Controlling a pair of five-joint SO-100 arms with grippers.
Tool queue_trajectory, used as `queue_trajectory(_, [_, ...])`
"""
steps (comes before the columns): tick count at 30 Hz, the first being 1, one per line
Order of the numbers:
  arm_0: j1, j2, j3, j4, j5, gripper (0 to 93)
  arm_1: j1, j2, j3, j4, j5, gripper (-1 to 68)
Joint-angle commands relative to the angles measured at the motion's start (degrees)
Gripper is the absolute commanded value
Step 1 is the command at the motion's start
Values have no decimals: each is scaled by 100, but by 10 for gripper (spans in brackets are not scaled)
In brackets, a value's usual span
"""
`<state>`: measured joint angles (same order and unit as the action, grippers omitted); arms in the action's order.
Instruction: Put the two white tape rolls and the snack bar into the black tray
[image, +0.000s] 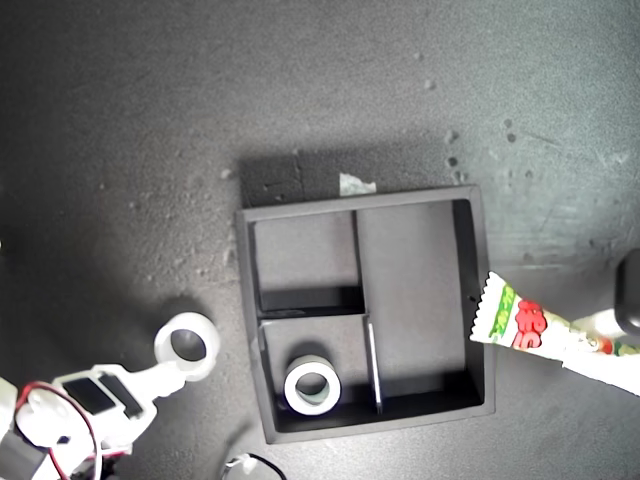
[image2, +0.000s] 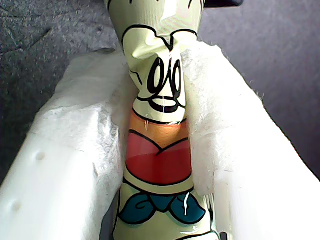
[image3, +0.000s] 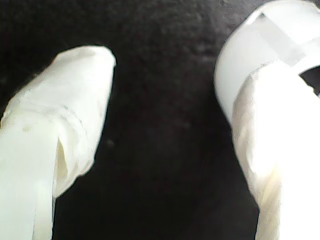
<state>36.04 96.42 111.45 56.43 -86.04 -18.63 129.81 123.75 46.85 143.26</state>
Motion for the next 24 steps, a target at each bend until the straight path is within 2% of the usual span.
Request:
queue_trajectory(1, [-211, 167, 237, -26, -9, 179, 193, 53, -431, 105, -6741, -6])
queue_trajectory(8, [-360, 712, 62, 44, 457, 167, 141, 53, -123, -9, -6311, -6])
queue_trajectory(16, [-642, 193, -466, -9, 914, 170, -18, 62, 439, -369, -5959, -6])
queue_trajectory(24, [-668, -879, -1116, 18, 923, 171, -88, 141, 580, -193, -5546, -6])
